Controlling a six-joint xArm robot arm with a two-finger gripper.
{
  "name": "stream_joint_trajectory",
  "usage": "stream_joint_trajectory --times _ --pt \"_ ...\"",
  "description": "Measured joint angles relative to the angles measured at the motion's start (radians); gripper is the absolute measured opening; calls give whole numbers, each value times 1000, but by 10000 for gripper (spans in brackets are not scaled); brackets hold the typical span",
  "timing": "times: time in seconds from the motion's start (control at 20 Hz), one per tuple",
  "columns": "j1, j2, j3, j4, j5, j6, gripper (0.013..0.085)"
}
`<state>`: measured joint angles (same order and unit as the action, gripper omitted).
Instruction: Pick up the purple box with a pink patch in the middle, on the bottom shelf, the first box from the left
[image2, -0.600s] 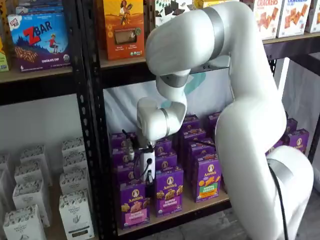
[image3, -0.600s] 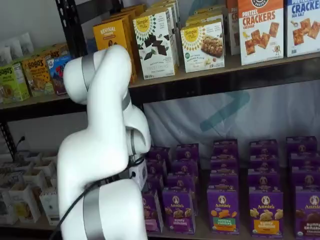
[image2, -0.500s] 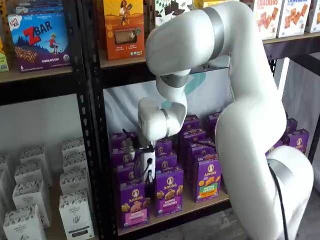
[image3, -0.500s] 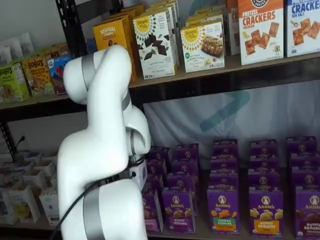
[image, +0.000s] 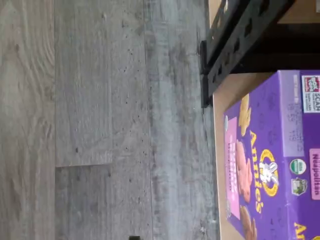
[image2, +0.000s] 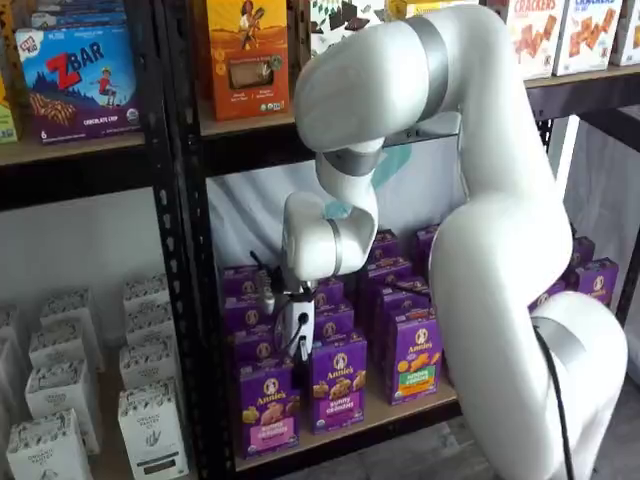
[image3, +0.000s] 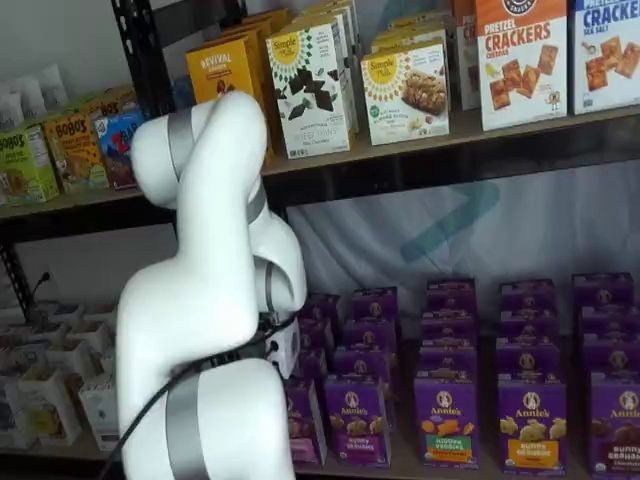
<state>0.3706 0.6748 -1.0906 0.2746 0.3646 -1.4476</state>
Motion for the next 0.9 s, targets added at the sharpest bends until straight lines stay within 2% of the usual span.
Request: stream_joint_trajectory --times 0.35,0.75,0.9 --pt "-4 47 -47 1 -31 -5 850" --pt "-16 117 -138 -47 -12 29 850" --pt "-23 152 -187 -82 10 56 850"
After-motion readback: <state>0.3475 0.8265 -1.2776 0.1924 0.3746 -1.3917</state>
